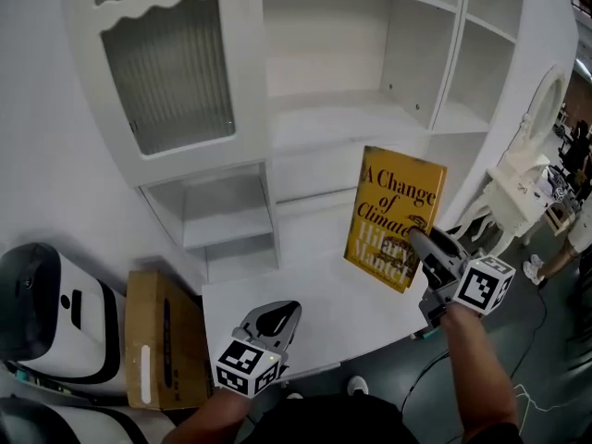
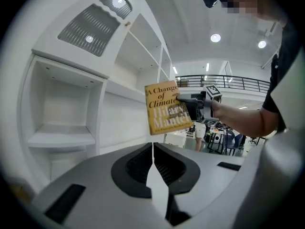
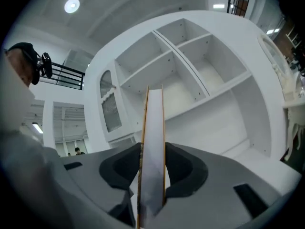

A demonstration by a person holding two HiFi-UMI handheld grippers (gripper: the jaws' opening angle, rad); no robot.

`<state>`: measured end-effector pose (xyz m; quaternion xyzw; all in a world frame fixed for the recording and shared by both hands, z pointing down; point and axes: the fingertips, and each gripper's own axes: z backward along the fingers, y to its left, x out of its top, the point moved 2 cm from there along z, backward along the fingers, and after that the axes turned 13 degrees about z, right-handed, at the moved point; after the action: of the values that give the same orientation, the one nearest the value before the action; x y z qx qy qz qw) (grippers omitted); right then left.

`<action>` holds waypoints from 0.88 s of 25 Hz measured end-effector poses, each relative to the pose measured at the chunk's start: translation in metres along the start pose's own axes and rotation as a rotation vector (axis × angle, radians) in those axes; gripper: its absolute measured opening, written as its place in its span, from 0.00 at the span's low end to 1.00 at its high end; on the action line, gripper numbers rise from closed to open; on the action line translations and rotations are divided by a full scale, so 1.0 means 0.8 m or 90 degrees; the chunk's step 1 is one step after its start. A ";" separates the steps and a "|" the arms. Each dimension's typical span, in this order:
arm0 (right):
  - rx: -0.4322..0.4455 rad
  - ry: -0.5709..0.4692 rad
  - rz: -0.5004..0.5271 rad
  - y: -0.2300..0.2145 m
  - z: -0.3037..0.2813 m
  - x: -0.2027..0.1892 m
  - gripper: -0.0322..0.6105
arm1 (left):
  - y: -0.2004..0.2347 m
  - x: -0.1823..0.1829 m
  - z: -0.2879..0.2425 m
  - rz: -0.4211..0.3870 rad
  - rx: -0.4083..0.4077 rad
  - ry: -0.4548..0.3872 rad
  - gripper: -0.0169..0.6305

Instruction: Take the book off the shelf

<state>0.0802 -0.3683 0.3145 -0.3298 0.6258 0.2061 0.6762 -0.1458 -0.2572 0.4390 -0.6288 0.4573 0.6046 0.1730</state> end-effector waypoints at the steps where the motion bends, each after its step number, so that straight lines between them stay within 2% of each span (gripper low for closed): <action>1: 0.010 0.022 -0.016 -0.002 0.001 -0.025 0.30 | -0.001 -0.005 -0.002 0.001 0.007 0.001 0.05; 5: 0.026 0.097 -0.081 -0.022 0.006 -0.111 0.30 | -0.002 -0.032 -0.019 0.015 0.031 0.009 0.05; 8: 0.023 0.142 -0.141 -0.058 0.010 -0.157 0.30 | 0.002 -0.052 -0.044 0.048 0.053 0.028 0.05; 11: 0.036 0.213 -0.180 -0.087 0.008 -0.214 0.30 | -0.001 -0.072 -0.056 0.080 0.078 0.046 0.05; 16: 0.079 0.328 -0.261 -0.120 -0.009 -0.314 0.30 | -0.012 -0.084 -0.082 0.084 0.096 0.049 0.05; 19: 0.115 0.380 -0.316 -0.128 -0.020 -0.360 0.30 | -0.017 -0.090 -0.093 0.089 0.113 0.053 0.05; 22: 0.166 0.447 -0.336 -0.125 -0.027 -0.397 0.30 | -0.023 -0.094 -0.099 0.096 0.125 0.055 0.05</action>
<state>0.0919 -0.4107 0.6454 -0.4402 0.7321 -0.1777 0.4885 -0.0725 -0.2809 0.5184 -0.5977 0.5676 0.5407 0.1680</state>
